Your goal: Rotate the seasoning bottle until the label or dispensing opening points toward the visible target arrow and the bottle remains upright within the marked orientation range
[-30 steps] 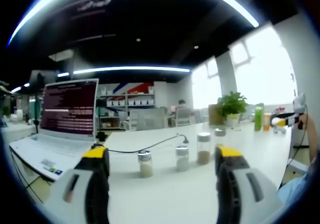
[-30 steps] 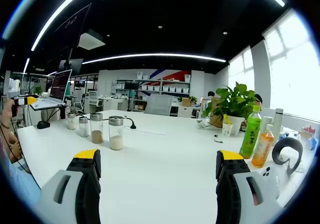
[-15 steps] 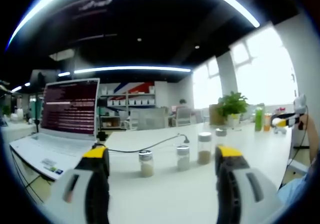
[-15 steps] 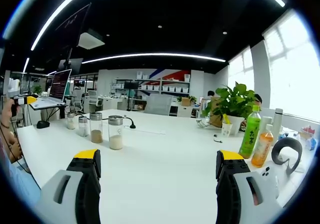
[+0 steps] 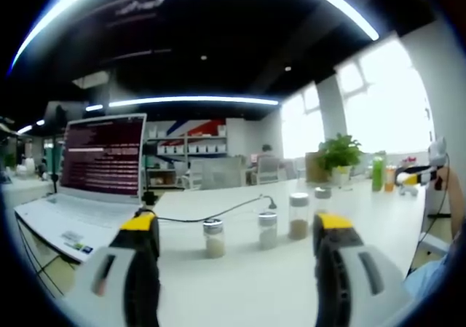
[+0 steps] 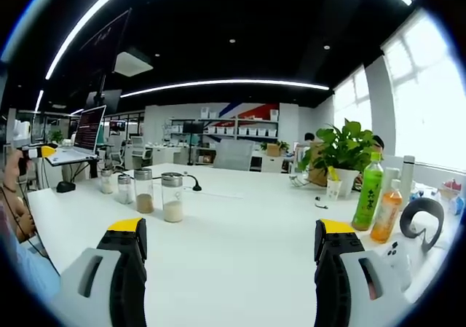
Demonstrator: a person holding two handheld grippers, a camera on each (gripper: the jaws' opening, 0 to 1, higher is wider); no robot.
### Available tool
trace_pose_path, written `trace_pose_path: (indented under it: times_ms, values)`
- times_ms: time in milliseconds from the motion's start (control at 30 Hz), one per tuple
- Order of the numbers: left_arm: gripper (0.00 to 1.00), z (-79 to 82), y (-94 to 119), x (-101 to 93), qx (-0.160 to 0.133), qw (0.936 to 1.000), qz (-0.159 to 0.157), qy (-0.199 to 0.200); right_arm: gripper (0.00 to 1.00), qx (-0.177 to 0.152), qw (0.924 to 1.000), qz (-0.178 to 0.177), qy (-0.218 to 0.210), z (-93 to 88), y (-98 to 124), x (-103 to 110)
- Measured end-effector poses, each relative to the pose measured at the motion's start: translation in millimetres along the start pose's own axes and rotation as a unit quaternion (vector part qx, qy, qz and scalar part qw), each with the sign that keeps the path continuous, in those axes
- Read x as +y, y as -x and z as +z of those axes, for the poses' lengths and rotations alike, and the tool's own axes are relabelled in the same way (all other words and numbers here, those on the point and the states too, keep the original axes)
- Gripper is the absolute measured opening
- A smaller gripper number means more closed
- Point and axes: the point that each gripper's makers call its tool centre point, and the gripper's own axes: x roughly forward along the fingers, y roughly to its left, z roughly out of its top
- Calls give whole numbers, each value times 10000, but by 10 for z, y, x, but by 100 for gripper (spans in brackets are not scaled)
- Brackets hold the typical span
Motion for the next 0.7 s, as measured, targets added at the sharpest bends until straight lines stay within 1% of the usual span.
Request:
trace_pose_path:
  times_ms: [67,133,300,400,500,567,633,700]
  values:
    - [92,-6,-6,-9,10,10000,1,-13,98,10,10000,8,-7,-4,-9,6]
    - [92,-15,-10,-24,29,10000,-33,-25,97,47,9999,91,-17,-18,-19,44]
    - [92,-15,2,-17,24,10000,-20,-13,96,44,9998,215,-39,-16,-55,139]
    - [92,-18,-7,-56,12,10000,-73,-16,97,-7,9997,236,-16,17,-67,163]
    - [91,-52,-41,-138,72,9998,-176,-2,96,-112,9995,274,-146,59,-86,190]
    - [91,-66,-57,-174,104,9996,-244,10,95,-115,9992,304,-227,68,-109,208]
    - [91,-71,-63,-192,110,9995,-285,28,95,-112,9991,344,-203,83,-124,231]
    - [91,-68,-69,-192,103,9995,-288,39,95,-176,9992,307,-182,134,-140,232]
